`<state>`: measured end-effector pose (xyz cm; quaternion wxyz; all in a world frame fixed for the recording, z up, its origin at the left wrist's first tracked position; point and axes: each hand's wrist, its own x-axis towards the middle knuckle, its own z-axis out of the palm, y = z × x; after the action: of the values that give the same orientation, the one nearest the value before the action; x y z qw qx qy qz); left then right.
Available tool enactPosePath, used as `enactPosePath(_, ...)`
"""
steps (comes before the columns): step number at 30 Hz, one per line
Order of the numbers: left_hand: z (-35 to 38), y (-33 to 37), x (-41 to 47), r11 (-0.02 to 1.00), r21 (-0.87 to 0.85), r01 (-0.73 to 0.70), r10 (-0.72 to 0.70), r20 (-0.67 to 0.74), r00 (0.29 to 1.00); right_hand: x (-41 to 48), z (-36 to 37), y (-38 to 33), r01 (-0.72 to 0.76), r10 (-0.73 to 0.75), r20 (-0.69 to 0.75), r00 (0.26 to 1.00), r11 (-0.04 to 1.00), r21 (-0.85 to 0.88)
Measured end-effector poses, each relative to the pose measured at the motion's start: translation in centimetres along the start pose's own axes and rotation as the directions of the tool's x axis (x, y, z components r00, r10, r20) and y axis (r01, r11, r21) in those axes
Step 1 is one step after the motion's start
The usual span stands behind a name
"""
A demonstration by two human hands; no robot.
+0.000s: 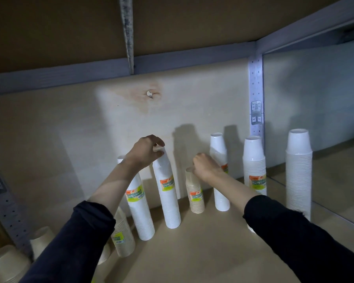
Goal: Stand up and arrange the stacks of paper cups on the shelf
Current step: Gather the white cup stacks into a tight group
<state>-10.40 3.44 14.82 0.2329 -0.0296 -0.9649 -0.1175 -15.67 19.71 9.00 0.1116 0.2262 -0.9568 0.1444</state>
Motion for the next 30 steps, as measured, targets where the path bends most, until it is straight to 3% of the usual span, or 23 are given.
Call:
enactPosePath(14, 6.0, 8.5, -3.3, 0.990, -0.121, -0.078, 0.087, 0.076, 0.993, -6.6, -11.3, 4.7, -0.037, -0.007, -0.301, 0.954, 0.989, -0.142)
enactPosePath(25, 16.5, 11.0, -6.8, 0.986, -0.159, 0.052, -0.009, 0.259, 0.966, -10.4, -13.9, 11.5, -0.218, 0.164, -0.300, 0.940, 0.964, -0.153)
enactPosePath(30, 20.7, 10.9, -8.6, 0.986, -0.128, 0.102, -0.065, 0.264, 0.962, -10.6, -13.4, 13.5, -0.267, 0.211, -0.268, 0.940, 0.945, -0.190)
